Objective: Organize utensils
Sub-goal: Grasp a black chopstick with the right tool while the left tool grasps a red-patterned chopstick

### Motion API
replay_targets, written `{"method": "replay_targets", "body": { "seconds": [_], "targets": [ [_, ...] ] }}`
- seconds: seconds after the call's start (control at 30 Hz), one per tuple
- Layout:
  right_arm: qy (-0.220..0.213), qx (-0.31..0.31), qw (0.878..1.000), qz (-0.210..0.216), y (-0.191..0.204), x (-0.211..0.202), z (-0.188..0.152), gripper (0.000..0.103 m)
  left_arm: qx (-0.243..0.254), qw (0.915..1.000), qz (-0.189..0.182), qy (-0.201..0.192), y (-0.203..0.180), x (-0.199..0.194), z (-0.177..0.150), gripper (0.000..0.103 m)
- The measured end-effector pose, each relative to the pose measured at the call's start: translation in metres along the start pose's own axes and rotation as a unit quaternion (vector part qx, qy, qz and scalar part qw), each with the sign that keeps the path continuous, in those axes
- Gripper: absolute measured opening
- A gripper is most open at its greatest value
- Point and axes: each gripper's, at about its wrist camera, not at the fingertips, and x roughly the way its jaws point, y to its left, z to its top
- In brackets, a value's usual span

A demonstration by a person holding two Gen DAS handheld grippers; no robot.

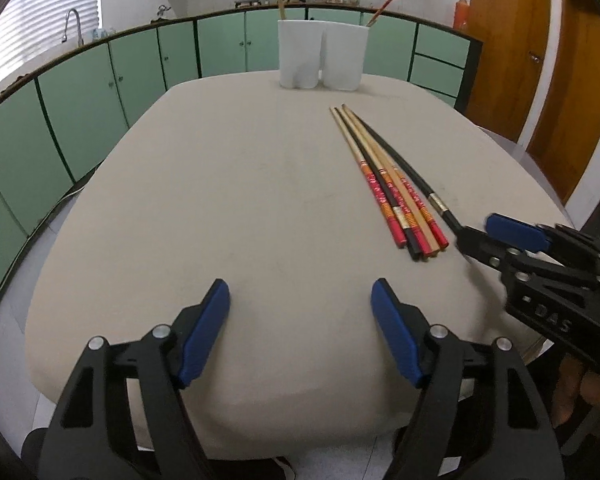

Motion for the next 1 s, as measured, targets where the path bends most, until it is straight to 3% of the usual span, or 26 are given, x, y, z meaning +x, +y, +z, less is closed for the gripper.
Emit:
{"method": "replay_targets", "body": {
  "seconds": [0.1, 0.27, 0.6, 0.83, 0.9, 1.0],
  "targets": [
    [-0.002, -0.008, 1.000, -0.001, 0.001, 0.006, 0.003, 0.034, 0.004, 1.0000, 0.000, -0.003, -0.004, 0.002, 0.001, 0.072],
    [0.001, -0.006, 1.000, -0.001, -0.008, 0.012, 0.009, 0.006, 0.014, 0.9999, -0.005, -0.006, -0.015, 0.006, 0.006, 0.072],
    [0.001, 0.056, 0.998, -0.025, -0.064, 0.003, 0.008, 0.007, 0.021, 0.9997, -0.009, -0.013, -0.032, 0.022, 0.019, 0.073],
    [0.001, 0.059, 0.998, -0.018, -0.067, 0.002, 0.005, 0.007, 0.019, 0.9996, -0.002, -0.019, -0.044, 0.027, 0.024, 0.073],
    [0.001, 0.056, 0.998, -0.017, -0.067, 0.003, 0.006, 0.007, 0.016, 0.9996, -0.003, -0.025, -0.043, 0.026, 0.024, 0.061],
    [-0.001, 0.050, 0.999, -0.014, -0.064, 0.004, 0.006, 0.007, 0.017, 0.9992, -0.012, -0.033, -0.042, 0.024, 0.023, 0.033]
  ]
}}
